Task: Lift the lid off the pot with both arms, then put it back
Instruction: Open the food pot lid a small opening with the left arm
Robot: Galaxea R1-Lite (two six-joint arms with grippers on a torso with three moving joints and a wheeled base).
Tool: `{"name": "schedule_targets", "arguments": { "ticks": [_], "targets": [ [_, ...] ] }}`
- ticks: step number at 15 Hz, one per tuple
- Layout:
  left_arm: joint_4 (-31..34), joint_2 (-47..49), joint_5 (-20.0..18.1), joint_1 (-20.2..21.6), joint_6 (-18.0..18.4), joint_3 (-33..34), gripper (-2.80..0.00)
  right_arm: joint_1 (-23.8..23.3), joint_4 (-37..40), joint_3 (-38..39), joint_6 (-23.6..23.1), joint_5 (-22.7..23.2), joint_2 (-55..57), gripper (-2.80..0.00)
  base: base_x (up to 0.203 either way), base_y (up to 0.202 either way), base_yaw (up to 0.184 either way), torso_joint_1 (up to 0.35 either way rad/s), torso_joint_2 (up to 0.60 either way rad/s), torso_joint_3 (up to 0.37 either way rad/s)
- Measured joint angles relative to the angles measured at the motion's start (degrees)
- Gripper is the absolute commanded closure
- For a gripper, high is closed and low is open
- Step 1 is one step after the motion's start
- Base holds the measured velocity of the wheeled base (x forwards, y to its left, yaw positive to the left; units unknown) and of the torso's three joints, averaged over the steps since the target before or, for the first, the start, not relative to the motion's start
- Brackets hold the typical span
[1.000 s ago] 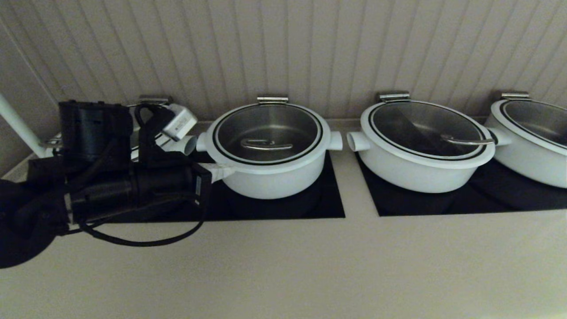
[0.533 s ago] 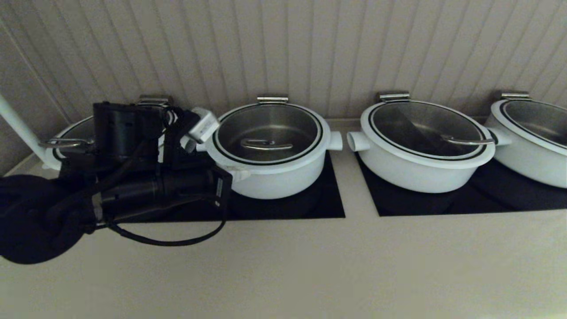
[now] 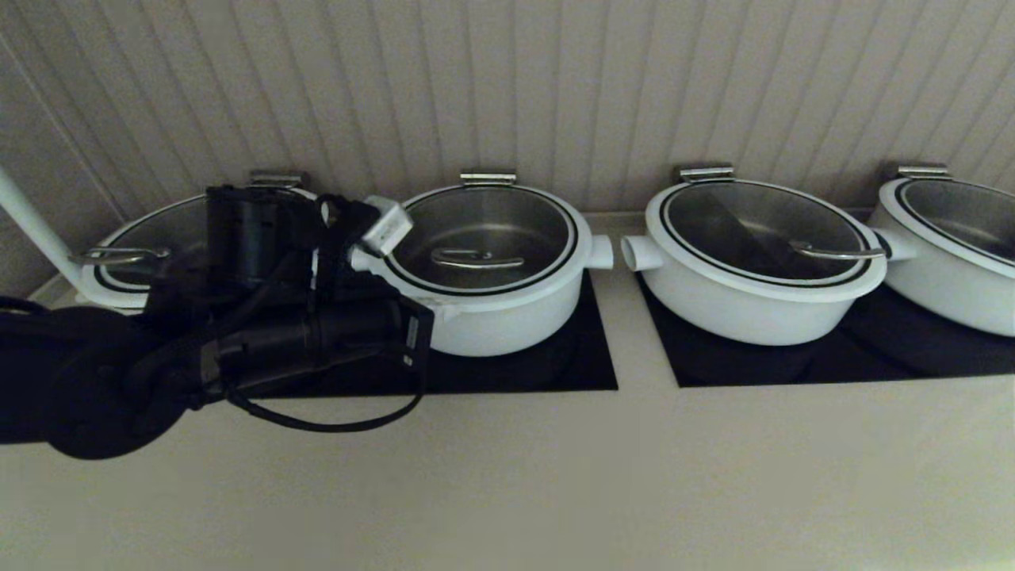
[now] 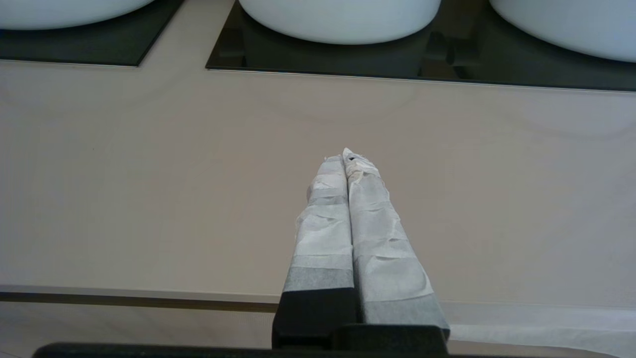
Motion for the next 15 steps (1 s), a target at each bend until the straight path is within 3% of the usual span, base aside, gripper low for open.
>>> {"name": "schedule_targets", "arguments": {
  "ticks": [6,13,15],
  "targets": [
    [-1.7,4.1,4.3,-0.1,-0.3,-4.2,0.0,0.0,0.0,0.0,0.0,0.0,0.0,0.0,0.0,0.0,0.0,0.0,0.0,0.0],
    [-1.9,7.3,5.1,-0.2,-1.6,-7.8,0.0,0.0,0.0,0.0,0.0,0.0,0.0,0.0,0.0,0.0,0.0,0.0,0.0,0.0],
    [-1.9,8.1,7.2,-0.2,-2.4,-9.1,0.0,0.0,0.0,0.0,0.0,0.0,0.0,0.0,0.0,0.0,0.0,0.0,0.0,0.0]
  ]
}}
